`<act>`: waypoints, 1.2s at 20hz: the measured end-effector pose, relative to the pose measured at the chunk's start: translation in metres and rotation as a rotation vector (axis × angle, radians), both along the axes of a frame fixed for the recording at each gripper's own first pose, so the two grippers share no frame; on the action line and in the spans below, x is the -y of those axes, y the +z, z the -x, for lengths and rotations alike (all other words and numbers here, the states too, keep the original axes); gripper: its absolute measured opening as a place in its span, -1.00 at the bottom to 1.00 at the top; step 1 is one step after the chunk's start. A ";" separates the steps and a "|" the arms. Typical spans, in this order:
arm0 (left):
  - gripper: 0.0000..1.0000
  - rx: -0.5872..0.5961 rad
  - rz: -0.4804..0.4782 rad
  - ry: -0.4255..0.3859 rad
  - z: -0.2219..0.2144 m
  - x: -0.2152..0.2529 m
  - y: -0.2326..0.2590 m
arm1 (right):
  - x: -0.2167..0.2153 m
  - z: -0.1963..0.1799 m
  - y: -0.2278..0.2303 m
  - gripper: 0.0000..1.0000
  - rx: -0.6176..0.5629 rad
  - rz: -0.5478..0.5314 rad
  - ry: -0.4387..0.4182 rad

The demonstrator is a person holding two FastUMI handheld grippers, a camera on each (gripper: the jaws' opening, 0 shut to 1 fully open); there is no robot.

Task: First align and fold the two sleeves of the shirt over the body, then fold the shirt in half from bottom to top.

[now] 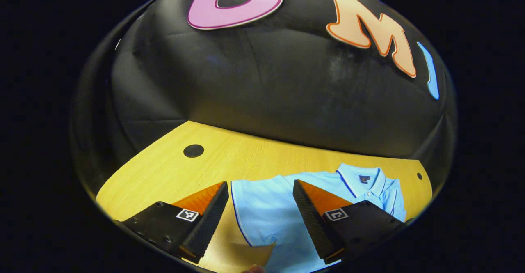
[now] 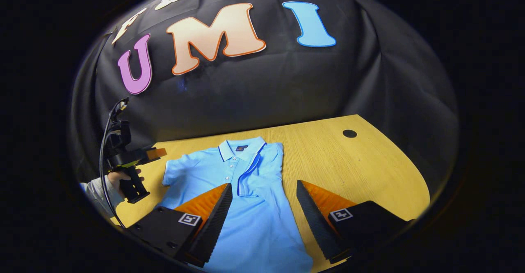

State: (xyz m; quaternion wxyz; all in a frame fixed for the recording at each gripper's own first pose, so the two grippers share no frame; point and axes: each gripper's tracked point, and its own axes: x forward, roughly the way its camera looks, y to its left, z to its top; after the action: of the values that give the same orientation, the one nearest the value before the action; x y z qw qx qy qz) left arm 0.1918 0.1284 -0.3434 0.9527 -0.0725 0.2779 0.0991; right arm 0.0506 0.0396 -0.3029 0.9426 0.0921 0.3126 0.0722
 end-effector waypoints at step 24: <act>-1.00 -0.147 0.009 -0.038 0.001 0.017 -0.063 | 0.017 0.006 0.000 0.96 -0.010 0.012 -0.001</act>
State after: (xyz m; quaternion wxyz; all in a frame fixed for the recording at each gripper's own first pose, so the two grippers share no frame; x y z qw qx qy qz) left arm 0.1912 0.1116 -0.4061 0.9312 -0.0638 0.3488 0.0849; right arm 0.0443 0.0224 -0.3028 0.9416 0.0869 0.3178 0.0695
